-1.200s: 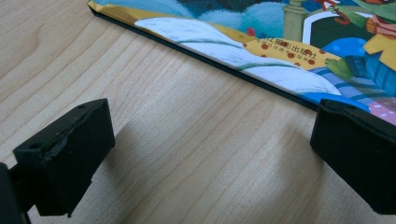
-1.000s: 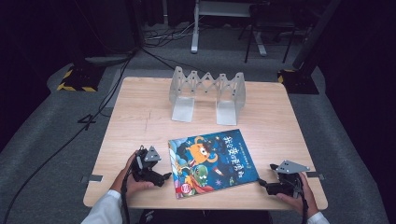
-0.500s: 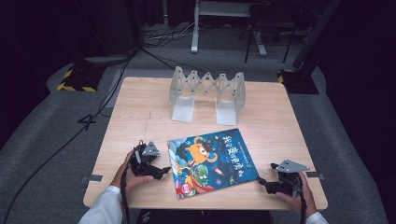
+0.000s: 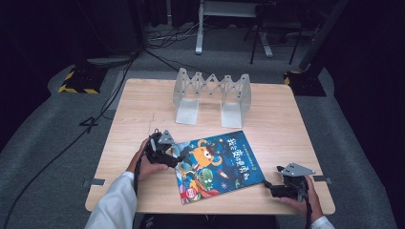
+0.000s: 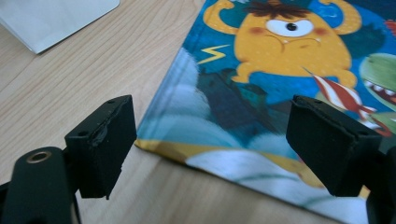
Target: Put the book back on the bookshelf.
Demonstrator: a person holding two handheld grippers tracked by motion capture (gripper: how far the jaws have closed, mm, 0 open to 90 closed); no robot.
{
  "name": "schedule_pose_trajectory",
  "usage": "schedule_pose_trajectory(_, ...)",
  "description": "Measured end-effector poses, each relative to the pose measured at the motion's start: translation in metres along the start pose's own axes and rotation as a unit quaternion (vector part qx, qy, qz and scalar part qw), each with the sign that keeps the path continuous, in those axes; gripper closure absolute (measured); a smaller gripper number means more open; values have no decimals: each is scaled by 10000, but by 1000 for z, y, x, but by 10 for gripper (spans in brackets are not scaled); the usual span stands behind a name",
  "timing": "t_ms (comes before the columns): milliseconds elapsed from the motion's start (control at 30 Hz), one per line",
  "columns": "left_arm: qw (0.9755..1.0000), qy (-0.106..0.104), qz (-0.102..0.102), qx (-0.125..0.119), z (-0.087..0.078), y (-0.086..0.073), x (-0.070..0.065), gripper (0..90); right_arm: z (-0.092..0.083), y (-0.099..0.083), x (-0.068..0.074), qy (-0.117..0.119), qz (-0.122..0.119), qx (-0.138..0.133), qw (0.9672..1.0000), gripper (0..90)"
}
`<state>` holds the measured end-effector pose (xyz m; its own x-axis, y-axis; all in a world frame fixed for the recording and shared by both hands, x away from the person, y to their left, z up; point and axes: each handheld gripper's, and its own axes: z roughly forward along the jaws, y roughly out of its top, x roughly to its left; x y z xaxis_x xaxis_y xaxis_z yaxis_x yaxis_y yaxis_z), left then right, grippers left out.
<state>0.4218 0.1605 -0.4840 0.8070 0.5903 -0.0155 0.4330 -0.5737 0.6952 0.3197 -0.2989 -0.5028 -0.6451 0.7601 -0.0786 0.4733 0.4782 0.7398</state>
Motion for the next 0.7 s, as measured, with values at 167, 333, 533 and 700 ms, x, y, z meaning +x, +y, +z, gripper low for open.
schedule_pose_trajectory(167,9997,88,139,152,15,7,8,172,1,3,5,91,-76,6,9999,227)
schedule_pose_trajectory(333,9996,-272,47,101,22,7,10,171,5,7,7,275,-153,24,9995,230)
schedule_pose_trajectory(533,9978,-631,-94,169,24,5,9,166,6,8,5,598,-294,-28,9978,345)
schedule_pose_trajectory(700,9968,-749,66,276,20,3,4,165,9,10,5,637,-265,-30,9976,356)
